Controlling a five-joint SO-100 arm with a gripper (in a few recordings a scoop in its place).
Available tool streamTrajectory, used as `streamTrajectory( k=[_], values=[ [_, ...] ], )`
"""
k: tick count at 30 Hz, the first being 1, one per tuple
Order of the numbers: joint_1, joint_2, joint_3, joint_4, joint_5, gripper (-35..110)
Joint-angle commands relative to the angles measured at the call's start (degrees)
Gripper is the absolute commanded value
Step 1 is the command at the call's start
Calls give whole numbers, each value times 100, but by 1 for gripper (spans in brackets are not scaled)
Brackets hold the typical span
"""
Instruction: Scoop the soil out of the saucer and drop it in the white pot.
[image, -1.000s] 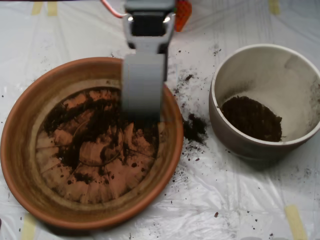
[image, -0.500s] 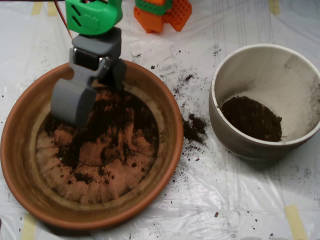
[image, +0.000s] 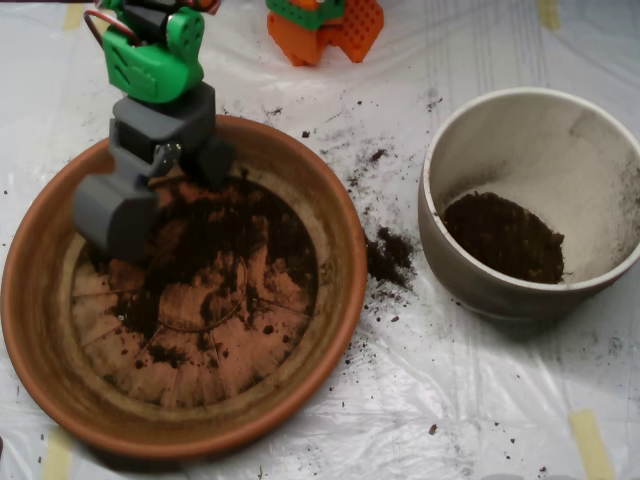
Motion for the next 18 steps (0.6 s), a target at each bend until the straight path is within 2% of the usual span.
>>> streamTrajectory(
  k=[1,10,14,18],
  values=[
    [299,-281,-712,62,-35,40],
    [1011,-1740,-2347,668,-123,39],
    [1046,-2109,-2733,932,-237,31],
    [984,-2558,-3190,1371,-334,30]
  ],
)
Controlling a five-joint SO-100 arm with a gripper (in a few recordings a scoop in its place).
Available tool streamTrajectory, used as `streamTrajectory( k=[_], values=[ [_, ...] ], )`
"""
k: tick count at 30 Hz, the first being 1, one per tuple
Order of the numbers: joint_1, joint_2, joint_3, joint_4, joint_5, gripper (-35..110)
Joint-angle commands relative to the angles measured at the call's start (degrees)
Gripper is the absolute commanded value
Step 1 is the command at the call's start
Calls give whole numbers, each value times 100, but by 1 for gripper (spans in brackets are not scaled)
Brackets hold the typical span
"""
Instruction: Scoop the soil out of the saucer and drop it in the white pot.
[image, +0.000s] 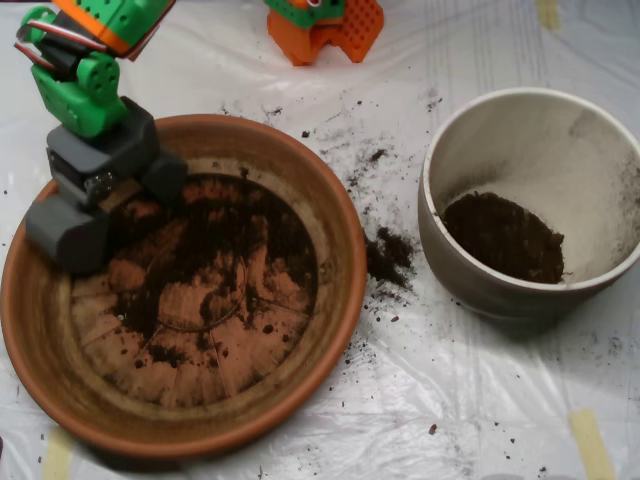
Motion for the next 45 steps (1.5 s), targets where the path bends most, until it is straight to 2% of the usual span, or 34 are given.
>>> streamTrajectory(
  k=[1,11,22,30,45],
  values=[
    [308,-316,-615,457,-141,30],
    [387,-1266,-1749,1485,-387,26],
    [-123,-88,-18,809,-404,23],
    [-325,-35,132,721,-167,22],
    [-1011,536,905,316,-53,3]
  ],
)
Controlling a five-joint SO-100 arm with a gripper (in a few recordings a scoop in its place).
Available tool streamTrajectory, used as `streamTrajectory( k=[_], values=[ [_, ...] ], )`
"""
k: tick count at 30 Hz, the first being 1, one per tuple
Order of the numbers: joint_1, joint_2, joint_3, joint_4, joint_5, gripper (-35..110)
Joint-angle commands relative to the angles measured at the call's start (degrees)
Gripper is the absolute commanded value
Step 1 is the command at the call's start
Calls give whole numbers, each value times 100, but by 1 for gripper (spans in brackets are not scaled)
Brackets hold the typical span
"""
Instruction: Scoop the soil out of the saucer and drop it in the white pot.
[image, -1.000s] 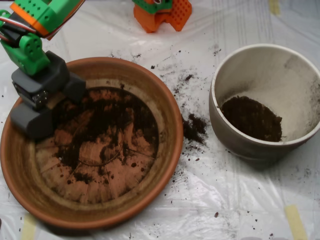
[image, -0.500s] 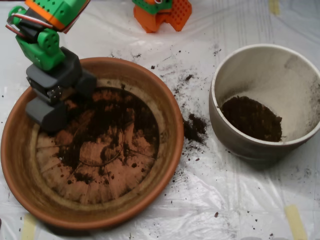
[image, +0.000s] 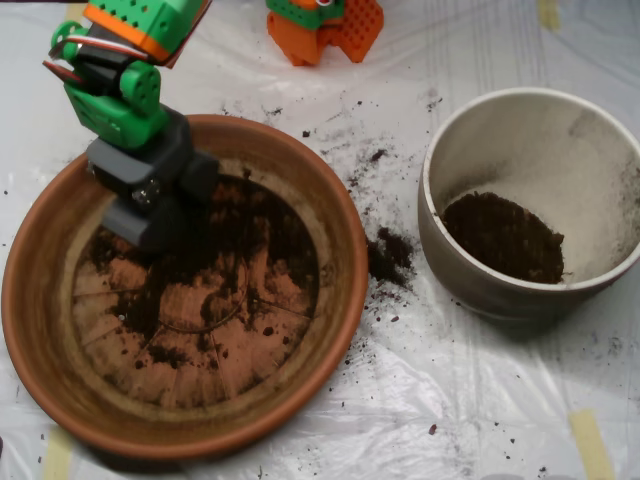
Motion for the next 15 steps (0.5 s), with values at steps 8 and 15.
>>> streamTrajectory(
  k=[8,15],
  values=[
    [-554,475,562,35,-439,-1],
    [-1046,1020,149,387,-448,-1]
  ],
)
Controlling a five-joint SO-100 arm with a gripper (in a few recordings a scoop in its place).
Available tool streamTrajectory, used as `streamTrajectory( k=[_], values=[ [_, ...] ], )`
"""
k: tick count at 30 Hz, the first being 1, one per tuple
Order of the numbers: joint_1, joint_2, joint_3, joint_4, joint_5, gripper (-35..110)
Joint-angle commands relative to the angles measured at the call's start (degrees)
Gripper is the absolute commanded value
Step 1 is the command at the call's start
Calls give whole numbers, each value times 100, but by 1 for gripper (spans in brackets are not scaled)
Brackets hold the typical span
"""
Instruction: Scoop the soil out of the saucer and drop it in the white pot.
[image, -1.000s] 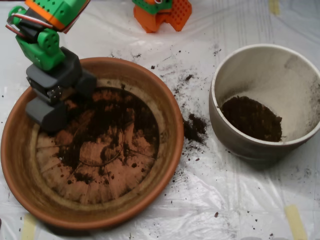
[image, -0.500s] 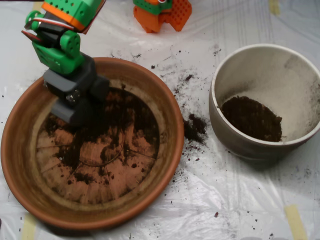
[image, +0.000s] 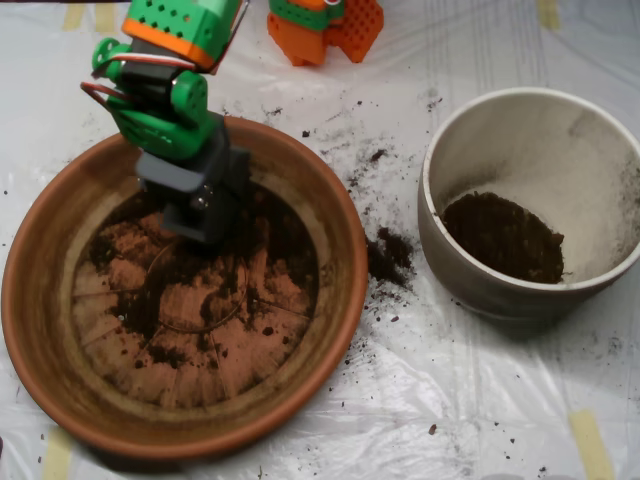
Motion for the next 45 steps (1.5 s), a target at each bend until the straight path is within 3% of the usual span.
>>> streamTrajectory(
  k=[1,9,18,26,33,45],
  values=[
    [-316,800,-360,272,18,-1],
    [-1028,1811,-633,457,325,-1],
    [-1556,3937,510,-220,-18,-1],
    [-2021,4975,439,-114,-185,-1],
    [-3190,4649,-905,606,9,-1],
    [-5106,1749,-5089,2285,-378,-1]
  ],
)
